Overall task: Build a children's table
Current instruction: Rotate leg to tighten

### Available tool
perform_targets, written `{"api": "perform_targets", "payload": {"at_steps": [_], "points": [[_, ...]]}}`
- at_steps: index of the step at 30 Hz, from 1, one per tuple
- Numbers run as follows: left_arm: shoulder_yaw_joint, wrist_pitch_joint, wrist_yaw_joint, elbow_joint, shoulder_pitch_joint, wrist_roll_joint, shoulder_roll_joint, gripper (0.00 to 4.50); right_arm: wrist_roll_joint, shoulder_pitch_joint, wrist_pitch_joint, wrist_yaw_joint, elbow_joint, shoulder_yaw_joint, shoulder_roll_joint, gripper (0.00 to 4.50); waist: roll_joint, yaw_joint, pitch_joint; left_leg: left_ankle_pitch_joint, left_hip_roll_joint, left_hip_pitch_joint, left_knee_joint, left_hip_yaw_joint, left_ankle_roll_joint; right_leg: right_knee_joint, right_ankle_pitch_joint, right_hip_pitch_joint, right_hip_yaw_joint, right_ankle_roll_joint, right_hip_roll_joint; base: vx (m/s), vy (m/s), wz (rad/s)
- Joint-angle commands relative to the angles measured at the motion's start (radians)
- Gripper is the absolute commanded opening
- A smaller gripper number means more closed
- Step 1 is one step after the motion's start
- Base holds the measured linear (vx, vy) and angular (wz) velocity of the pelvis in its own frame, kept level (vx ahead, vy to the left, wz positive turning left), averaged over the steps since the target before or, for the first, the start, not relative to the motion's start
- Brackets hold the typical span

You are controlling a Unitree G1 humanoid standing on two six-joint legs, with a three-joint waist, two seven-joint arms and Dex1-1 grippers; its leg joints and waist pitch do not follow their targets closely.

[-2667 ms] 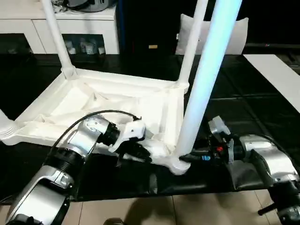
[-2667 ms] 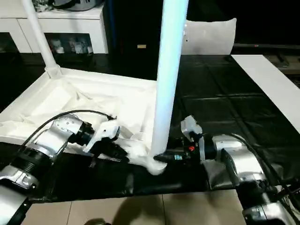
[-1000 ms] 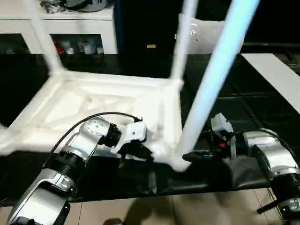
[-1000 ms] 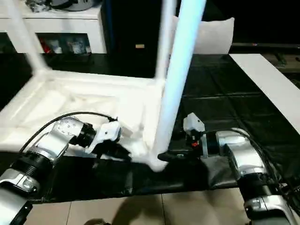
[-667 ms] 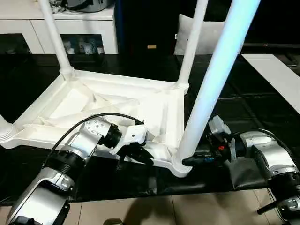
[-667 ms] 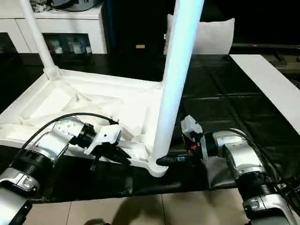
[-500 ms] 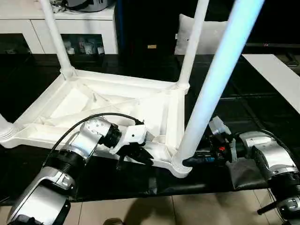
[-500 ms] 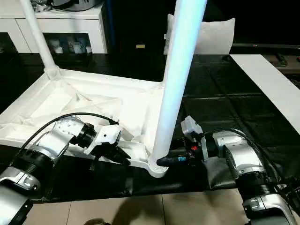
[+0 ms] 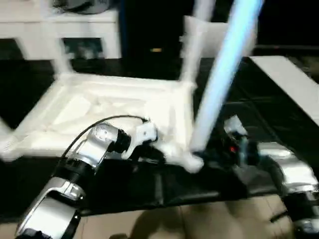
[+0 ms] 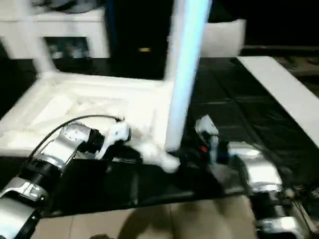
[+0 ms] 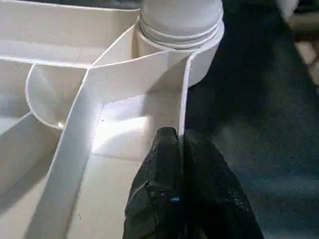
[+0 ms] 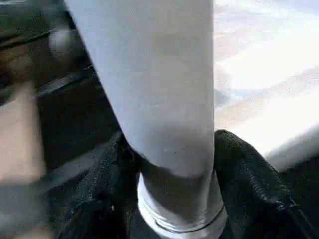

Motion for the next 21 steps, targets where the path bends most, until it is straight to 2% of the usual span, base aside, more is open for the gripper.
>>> {"api": "perform_targets", "payload": {"at_steps": [1, 2, 4, 5, 6, 8, 9, 10, 11, 12, 13, 15, 16, 17, 18, 19, 21], "points": [[0.054, 0.08, 0.175, -0.07, -0.046, -0.031, -0.101, 0.0, -0.04, -0.053, 0.017, -0.194, 0.004, 0.032, 0.121, 1.96, -0.011, -0.002, -0.068, -0.18, 0.011, -0.005, -0.064, -0.005, 0.023, -0.108, -0.51, 0.062, 0.046, -0.024, -0.068, 0.0, 0.0, 0.0], [0.054, 0.083, 0.181, -0.07, -0.047, -0.03, -0.104, 0.0, -0.042, -0.054, 0.019, -0.203, 0.004, 0.031, 0.124, 1.96, -0.013, -0.01, -0.068, -0.174, 0.012, -0.009, -0.065, -0.007, 0.02, -0.105, -0.5, 0.065, 0.045, -0.027, -0.067, 0.0, 0.0, 0.0], [0.066, 0.12, 0.258, -0.07, -0.057, -0.017, -0.136, 0.0, -0.073, -0.072, 0.049, -0.332, 0.006, 0.016, 0.17, 1.95, -0.012, -0.022, -0.069, -0.167, 0.008, -0.005, -0.063, -0.005, 0.03, -0.109, -0.49, 0.06, 0.045, -0.03, -0.062, 0.0, 0.0, 0.0], [0.077, 0.136, 0.319, -0.065, -0.065, -0.007, -0.162, 0.0, -0.08, -0.089, 0.082, -0.428, 0.015, -0.007, 0.207, 1.95, -0.008, -0.022, -0.07, -0.162, 0.008, -0.005, -0.063, -0.006, 0.03, -0.107, -0.48, 0.061, 0.045, -0.035, -0.063, 0.0, 0.0, 0.0], [0.084, 0.15, 0.361, -0.066, -0.07, 0.001, -0.18, 0.0, -0.086, -0.1, 0.106, -0.492, 0.019, -0.025, 0.234, 1.95, -0.009, -0.029, -0.072, -0.15, 0.011, -0.005, -0.065, -0.007, 0.032, -0.102, -0.45, 0.061, 0.048, -0.048, -0.061, 0.0, 0.0, 0.0], [0.094, 0.168, 0.435, -0.065, -0.076, 0.014, -0.211, 0.0, -0.1, -0.114, 0.093, -0.57, 0.031, -0.042, 0.273, 1.95, -0.006, -0.03, -0.074, -0.142, 0.013, -0.003, -0.066, -0.006, 0.036, -0.099, -0.419, 0.06, 0.05, -0.062, -0.063, 0.0, 0.0, 0.0], [0.097, 0.172, 0.453, -0.065, -0.077, 0.016, -0.22, 0.0, -0.108, -0.115, 0.075, -0.58, 0.034, -0.038, 0.28, 1.95, -0.005, -0.027, -0.077, -0.125, 0.016, -0.004, -0.065, -0.006, 0.045, -0.093, -0.369, 0.063, 0.055, -0.076, -0.063, 0.0, 0.0, 0.0], [0.098, 0.174, 0.467, -0.065, -0.077, 0.018, -0.226, 0.0, -0.117, -0.114, 0.052, -0.586, 0.037, -0.031, 0.283, 2.49, -0.005, -0.025, -0.079, -0.102, 0.018, -0.008, -0.066, -0.007, 0.057, -0.082, -0.303, 0.066, 0.059, -0.096, -0.063, 0.0, 0.0, 0.0], [0.098, 0.176, 0.474, -0.071, -0.074, 0.018, -0.23, 0.0, -0.12, -0.112, 0.025, -0.591, 0.037, -0.033, 0.293, 2.63, -0.005, -0.026, -0.081, -0.088, 0.02, -0.011, -0.065, -0.007, 0.061, -0.075, -0.267, 0.067, 0.06, -0.107, -0.063, 0.054, 0.004, 0.03], [0.097, 0.182, 0.476, -0.082, -0.07, 0.018, -0.232, 0.0, -0.113, -0.109, 0.009, -0.595, 0.033, -0.04, 0.306, 2.69, -0.006, -0.024, -0.086, -0.048, 0.02, -0.014, -0.061, -0.007, 0.078, -0.061, -0.174, 0.071, 0.064, -0.141, -0.064, 0.0, 0.0, 0.0], [0.097, 0.182, 0.475, -0.084, -0.069, 0.018, -0.231, 0.0, -0.112, -0.108, 0.009, -0.595, 0.031, -0.041, 0.307, 2.69, -0.007, -0.023, -0.087, -0.033, 0.019, -0.017, -0.059, -0.007, 0.085, -0.055, -0.142, 0.072, 0.065, -0.152, -0.064, 0.0, 0.0, 0.0], [0.086, 0.166, 0.444, -0.098, -0.059, 0.023, -0.211, 0.0, -0.107, -0.095, 0.001, -0.574, 0.006, -0.037, 0.301, 2.99, -0.006, -0.021, -0.088, -0.005, 0.019, -0.018, -0.056, -0.005, 0.108, -0.049, -0.087, 0.071, 0.067, -0.175, -0.064, 0.0, 0.0, 0.0], [0.085, 0.164, 0.437, -0.1, -0.057, 0.023, -0.206, 0.0, -0.107, -0.093, 0.0, -0.569, 0.001, -0.036, 0.298, 2.99, -0.01, -0.022, -0.087, -0.002, 0.019, -0.018, -0.056, -0.004, 0.116, -0.049, -0.08, 0.071, 0.067, -0.18, -0.063, 0.0, 0.0, 0.0], [0.081, 0.149, 0.418, -0.1, -0.053, 0.023, -0.194, 0.0, -0.105, -0.087, -0.003, -0.553, -0.007, -0.035, 0.289, 3.12, -0.008, -0.021, -0.084, -0.009, 0.018, -0.019, -0.056, -0.003, 0.124, -0.051, -0.089, 0.07, 0.067, -0.184, -0.064, 0.0, 0.0, 0.0], [0.078, 0.136, 0.396, -0.101, -0.047, 0.02, -0.182, 0.0, -0.099, -0.082, -0.005, -0.534, -0.013, -0.037, 0.277, 3.15, -0.007, -0.02, -0.083, -0.028, 0.019, -0.017, -0.058, -0.003, 0.124, -0.055, -0.119, 0.071, 0.066, -0.18, -0.065, 0.0, 0.0, 0.0], [0.076, 0.131, 0.372, -0.104, -0.038, 0.015, -0.164, 0.0, -0.087, -0.076, -0.008, -0.515, -0.017, -0.046, 0.259, 3.21, -0.01, -0.021, -0.081, -0.046, 0.019, -0.017, -0.059, -0.002, 0.12, -0.058, -0.15, 0.072, 0.065, -0.172, -0.065, 0.0, 0.0, 0.0], [0.07, 0.112, 0.345, -0.103, -0.033, 0.014, -0.146, 0.0, -0.077, -0.072, -0.025, -0.485, -0.017, -0.05, 0.24, 3.55, -0.008, -0.02, -0.078, -0.071, 0.021, -0.015, -0.061, -0.002, 0.112, -0.065, -0.195, 0.07, 0.066, -0.155, -0.067, 0.0, 0.0, 0.0]]}}
